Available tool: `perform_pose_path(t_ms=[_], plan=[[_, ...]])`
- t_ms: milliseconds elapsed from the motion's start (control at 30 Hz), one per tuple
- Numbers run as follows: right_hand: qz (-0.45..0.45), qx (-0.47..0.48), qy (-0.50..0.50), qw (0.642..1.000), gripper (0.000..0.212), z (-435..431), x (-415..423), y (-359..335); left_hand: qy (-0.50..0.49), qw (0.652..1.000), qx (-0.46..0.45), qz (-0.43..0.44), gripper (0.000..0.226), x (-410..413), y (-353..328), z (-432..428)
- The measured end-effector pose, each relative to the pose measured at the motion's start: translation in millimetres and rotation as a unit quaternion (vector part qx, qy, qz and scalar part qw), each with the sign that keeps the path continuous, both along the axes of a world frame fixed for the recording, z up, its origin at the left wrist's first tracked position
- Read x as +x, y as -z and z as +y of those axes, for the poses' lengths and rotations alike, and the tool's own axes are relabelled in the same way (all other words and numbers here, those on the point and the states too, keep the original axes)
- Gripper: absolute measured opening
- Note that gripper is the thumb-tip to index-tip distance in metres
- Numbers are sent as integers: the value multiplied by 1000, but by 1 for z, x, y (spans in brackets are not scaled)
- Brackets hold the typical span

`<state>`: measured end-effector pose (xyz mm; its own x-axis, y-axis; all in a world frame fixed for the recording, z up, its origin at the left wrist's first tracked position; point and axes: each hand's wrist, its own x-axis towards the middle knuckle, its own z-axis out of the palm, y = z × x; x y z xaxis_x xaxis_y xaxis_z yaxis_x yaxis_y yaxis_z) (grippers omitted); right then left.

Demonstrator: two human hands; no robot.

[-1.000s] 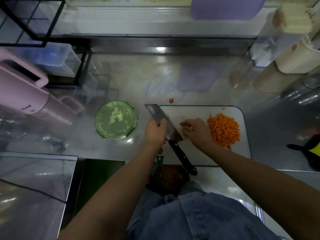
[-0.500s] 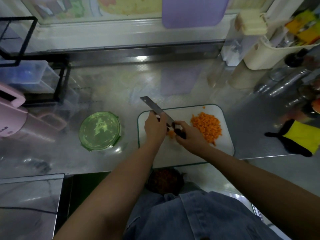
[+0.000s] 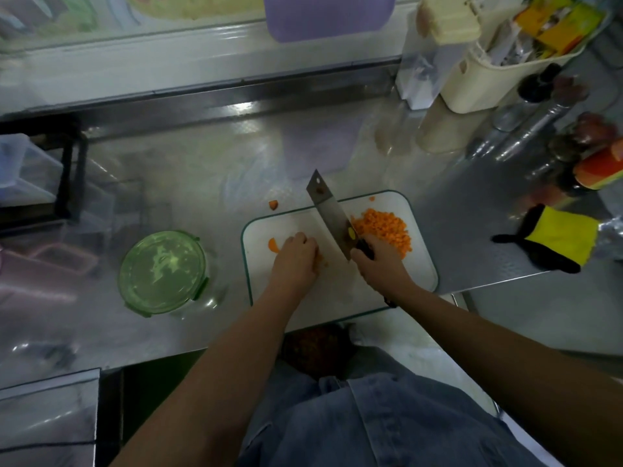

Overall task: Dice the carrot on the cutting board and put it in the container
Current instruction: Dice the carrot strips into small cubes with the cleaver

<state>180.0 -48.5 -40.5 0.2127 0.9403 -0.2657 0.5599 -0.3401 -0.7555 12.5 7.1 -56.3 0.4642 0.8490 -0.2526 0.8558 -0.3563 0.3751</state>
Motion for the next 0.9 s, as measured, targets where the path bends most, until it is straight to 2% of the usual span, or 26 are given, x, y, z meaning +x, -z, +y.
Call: perform_pose_path(t_ms=[133,233,333,500,700,900], plan=[[7,-23,-21,1000,9,-2,-4,-1,-19,999,24,-25,13,0,6,1],[-59,-28,-53,996,10,-4,-8,-2,-42,998,28,-40,13,1,7,-1],[-155,-19,-80,985,21,1,-10,-3,-77,995,26,-62,26,1,7,-3],[-163,21,-75,984,16,5,-16,-7,-116,989,29,-84,43,-4,9,-9],[-177,19,-117,977,16,-3,-35,-4,-128,988,36,-74,18,-10,8,-10],[-195,14,-122,973,23,-1,-43,4,-144,985,36,-93,14,-9,9,-9]])
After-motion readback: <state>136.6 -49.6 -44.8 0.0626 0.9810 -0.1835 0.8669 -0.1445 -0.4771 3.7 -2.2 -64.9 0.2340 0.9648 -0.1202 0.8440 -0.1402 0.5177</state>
